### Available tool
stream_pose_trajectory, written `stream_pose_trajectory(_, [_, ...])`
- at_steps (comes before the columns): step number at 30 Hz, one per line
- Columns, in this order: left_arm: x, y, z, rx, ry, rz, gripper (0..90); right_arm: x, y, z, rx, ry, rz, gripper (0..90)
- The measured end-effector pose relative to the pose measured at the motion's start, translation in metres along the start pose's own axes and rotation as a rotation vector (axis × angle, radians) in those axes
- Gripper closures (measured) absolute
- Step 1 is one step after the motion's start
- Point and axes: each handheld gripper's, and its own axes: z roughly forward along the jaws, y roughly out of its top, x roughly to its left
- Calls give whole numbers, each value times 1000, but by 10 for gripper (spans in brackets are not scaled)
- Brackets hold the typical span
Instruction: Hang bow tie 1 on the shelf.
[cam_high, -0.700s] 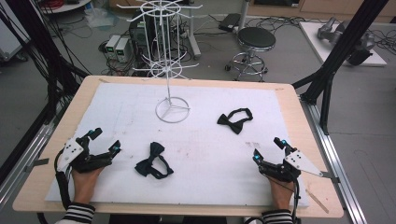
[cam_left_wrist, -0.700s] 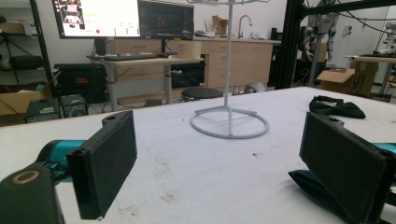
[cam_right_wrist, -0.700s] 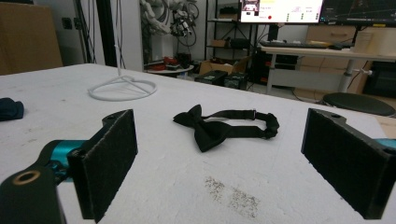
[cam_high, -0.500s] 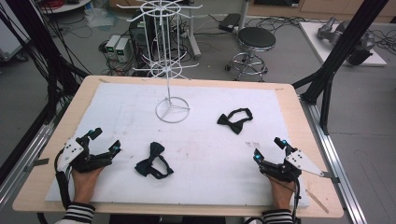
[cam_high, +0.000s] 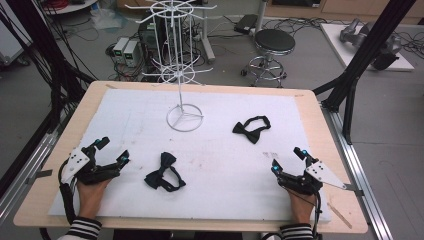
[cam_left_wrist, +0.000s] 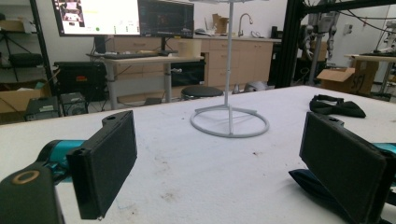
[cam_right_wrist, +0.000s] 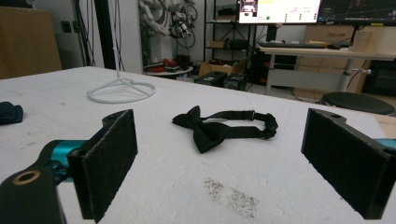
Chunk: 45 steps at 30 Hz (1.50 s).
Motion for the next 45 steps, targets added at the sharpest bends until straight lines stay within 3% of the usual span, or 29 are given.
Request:
stream_pose_trajectory(11, [0, 4, 4, 55, -5, 24, 115, 0, 0, -1, 4, -3, 7, 99])
stream_pose_trajectory(26, [-3, 49, 6, 135, -69, 54, 115, 0, 0, 0, -1, -2, -1, 99])
stream_pose_trajectory(30, [-8, 58, 8, 199, -92, 90, 116, 0, 0, 0, -1, -2, -3, 99])
stream_pose_trajectory(35, [-12, 64, 11, 244, -129, 89, 116, 0, 0, 0, -1, -2, 0, 99])
stream_pose_trajectory(38, [-15, 70, 15, 298, -158, 100, 115, 0, 0, 0, 2, -3, 5, 99])
stream_pose_trajectory(45, [-23, 81, 23, 386, -179, 118, 115, 0, 0, 0, 2, -2, 5, 99])
